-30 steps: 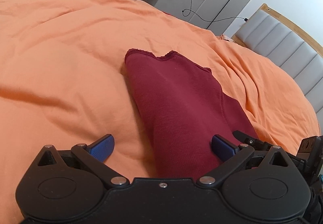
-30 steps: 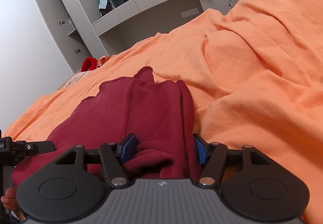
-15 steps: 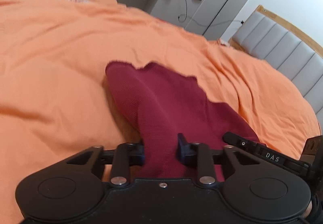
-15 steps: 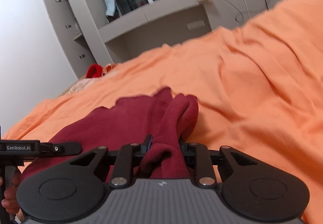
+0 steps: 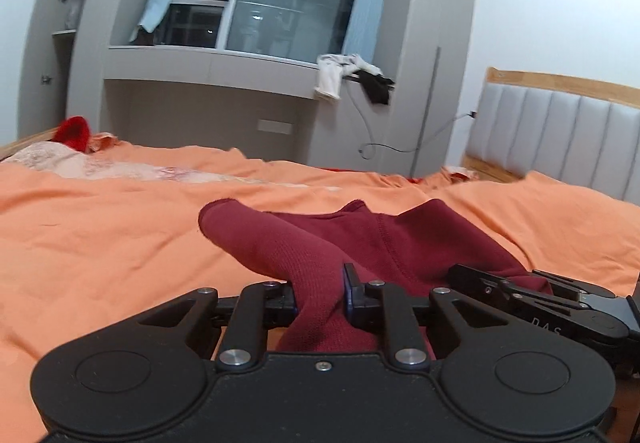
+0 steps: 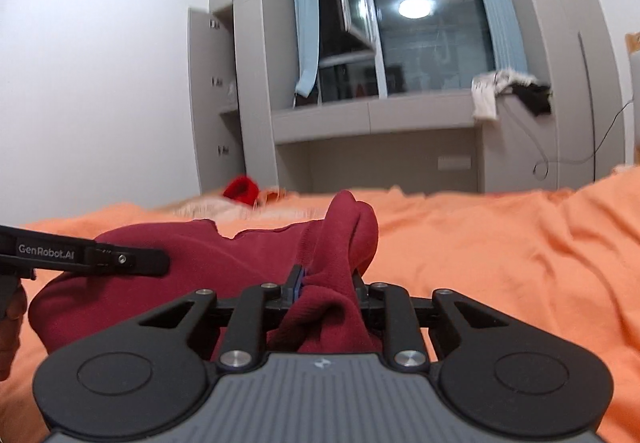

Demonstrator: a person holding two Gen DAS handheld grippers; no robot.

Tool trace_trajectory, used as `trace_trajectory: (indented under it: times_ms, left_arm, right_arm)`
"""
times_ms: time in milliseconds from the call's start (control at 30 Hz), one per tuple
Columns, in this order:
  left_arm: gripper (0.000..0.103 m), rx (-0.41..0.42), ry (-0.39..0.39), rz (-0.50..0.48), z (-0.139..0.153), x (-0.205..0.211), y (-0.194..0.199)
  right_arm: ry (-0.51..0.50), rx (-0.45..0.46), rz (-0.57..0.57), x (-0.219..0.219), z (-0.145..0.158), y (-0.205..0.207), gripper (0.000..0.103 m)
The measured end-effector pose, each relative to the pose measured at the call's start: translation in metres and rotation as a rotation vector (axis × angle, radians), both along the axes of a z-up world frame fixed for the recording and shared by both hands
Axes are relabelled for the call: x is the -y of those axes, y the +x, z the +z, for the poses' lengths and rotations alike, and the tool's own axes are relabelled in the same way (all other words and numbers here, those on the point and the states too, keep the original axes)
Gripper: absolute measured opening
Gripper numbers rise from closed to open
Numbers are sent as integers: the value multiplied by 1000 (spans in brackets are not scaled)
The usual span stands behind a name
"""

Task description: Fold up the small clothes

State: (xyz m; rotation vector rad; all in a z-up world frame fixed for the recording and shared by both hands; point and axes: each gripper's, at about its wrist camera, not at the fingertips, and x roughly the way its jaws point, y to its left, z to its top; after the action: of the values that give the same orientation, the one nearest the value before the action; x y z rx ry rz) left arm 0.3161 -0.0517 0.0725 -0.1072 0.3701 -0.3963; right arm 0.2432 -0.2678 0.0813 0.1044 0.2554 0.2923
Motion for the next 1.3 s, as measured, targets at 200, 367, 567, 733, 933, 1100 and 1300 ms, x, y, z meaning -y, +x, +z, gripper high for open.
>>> trace_trajectory:
  times_ms: [200, 367, 567, 733, 933, 1100, 1300]
  left_arm:
    - [32, -311, 8, 96, -37, -22, 28]
    - [52, -296, 23, 140, -41, -25, 20]
    - [59, -281, 48, 168, -42, -25, 13]
    - [74, -289, 51, 209, -48, -30, 14]
    - [87, -302, 38, 247, -51, -35, 15]
    - [100, -310, 29, 274, -49, -38, 14]
    - [102, -302, 30, 281, -51, -39, 12]
  right_arm:
    - [70, -272, -35, 7, -32, 32, 39]
    - [154, -332, -49, 20, -39, 39, 50]
    - [162, -340, -64, 31, -47, 36, 65]
    - [206, -365, -72, 38, -52, 36, 76]
    - [221, -375, -89, 41, -54, 33, 89]
    - [259, -395, -86, 45, -56, 34, 101]
    - [250, -394, -90, 43, -57, 32, 102]
